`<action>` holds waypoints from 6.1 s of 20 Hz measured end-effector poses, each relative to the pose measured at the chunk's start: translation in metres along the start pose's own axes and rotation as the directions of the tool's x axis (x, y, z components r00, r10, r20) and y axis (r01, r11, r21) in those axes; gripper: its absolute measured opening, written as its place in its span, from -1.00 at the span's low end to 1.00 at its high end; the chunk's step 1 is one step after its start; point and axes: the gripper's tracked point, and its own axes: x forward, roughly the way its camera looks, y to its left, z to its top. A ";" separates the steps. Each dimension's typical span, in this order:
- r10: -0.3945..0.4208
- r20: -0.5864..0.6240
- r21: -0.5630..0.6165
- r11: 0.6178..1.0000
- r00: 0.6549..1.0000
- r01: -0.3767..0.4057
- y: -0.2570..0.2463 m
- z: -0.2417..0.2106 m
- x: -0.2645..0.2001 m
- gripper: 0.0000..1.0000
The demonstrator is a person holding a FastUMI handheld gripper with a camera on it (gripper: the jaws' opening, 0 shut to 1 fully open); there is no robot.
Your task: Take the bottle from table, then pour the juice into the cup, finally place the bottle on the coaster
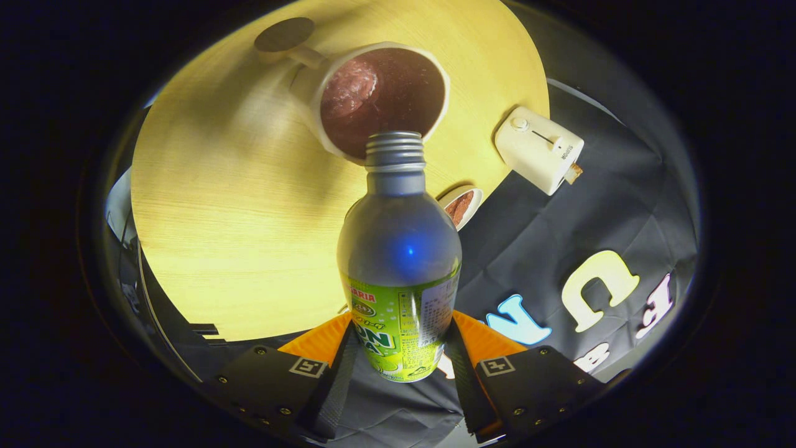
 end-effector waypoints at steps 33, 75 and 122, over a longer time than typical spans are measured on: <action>0.037 0.487 0.681 0.608 0.872 -0.407 0.070 0.048 0.036 0.49; -0.389 0.610 0.716 -0.103 0.690 -0.691 -0.010 0.068 0.172 0.52; -0.583 0.114 0.741 -0.489 0.805 -0.460 -0.011 -0.114 -0.039 0.97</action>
